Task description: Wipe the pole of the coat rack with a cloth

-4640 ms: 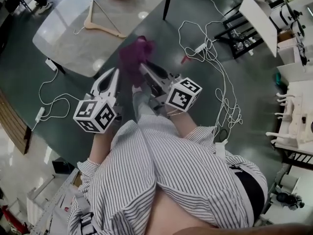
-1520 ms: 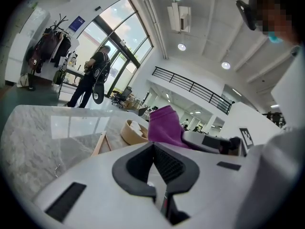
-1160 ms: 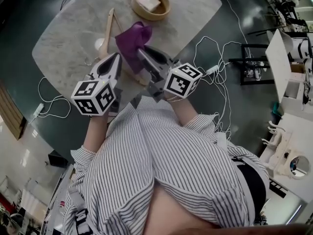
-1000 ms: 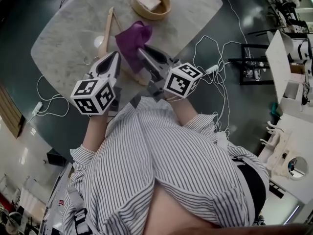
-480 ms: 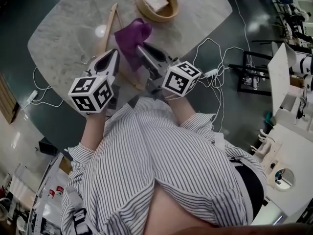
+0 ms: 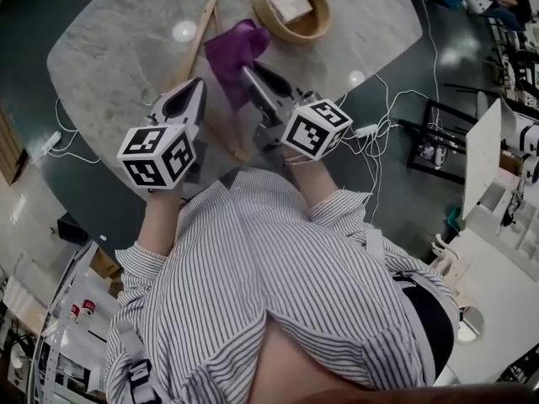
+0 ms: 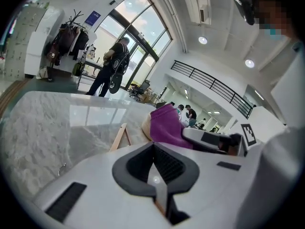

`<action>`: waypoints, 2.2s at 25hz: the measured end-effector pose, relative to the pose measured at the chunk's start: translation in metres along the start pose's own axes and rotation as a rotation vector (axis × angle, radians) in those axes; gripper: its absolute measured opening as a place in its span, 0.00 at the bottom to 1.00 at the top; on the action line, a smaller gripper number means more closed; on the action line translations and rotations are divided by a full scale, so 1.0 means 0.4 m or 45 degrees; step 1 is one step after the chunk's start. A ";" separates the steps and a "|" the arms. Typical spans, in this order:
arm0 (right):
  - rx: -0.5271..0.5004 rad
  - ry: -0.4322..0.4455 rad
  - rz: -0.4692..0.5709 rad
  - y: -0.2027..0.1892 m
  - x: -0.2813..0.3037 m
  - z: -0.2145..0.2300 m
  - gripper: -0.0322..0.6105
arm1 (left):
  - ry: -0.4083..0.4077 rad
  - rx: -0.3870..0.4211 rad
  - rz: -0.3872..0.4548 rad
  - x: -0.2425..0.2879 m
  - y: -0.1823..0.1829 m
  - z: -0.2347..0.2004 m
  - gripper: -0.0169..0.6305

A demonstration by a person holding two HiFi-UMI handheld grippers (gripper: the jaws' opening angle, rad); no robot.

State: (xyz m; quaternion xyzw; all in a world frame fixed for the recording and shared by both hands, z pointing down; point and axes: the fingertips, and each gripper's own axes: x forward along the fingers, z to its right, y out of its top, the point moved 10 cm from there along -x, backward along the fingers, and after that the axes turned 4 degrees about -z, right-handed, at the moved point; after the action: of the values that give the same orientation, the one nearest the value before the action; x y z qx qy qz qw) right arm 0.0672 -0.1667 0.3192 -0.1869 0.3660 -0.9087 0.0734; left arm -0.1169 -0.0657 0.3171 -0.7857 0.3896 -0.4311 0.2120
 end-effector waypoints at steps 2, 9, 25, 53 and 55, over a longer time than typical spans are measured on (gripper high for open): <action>0.000 0.002 -0.013 0.003 0.010 0.006 0.15 | 0.007 -0.034 0.017 -0.001 0.002 -0.008 0.04; -0.006 0.014 -0.115 0.016 0.089 0.058 0.15 | 0.021 -0.157 0.033 0.057 0.016 -0.062 0.04; -0.027 0.002 -0.274 0.041 0.261 0.189 0.15 | 0.098 -0.236 -0.015 0.187 0.031 -0.169 0.04; -0.119 -0.191 -0.350 0.090 0.445 0.328 0.15 | 0.171 -0.292 -0.108 0.302 0.047 -0.270 0.04; -0.127 -0.197 -0.361 0.088 0.448 0.333 0.15 | 0.167 -0.288 -0.108 0.310 0.047 -0.270 0.04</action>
State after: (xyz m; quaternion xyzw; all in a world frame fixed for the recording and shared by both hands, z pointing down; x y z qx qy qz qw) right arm -0.0453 -0.3256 0.4344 -0.3095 0.3738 -0.8736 -0.0370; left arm -0.1758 -0.1753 0.4262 -0.7904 0.4153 -0.4435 0.0779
